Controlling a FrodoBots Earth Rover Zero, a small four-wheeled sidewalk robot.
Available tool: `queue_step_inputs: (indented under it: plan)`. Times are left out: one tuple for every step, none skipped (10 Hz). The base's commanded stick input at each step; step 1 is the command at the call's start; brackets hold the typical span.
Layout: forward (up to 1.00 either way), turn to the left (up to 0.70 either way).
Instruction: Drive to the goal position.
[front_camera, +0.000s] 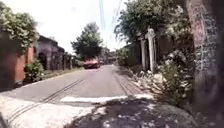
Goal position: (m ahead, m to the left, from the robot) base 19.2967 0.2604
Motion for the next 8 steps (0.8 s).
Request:
queue_step_inputs:
  plan:
    - [0.5,0.0]
    - [0.5,0.0]
    - [0.5,0.0]
    - [0.5,0.0]
    - [0.5,0.0]
    - [0.5,0.0]
    - [0.5,0.0]
    - [0.5,0.0]
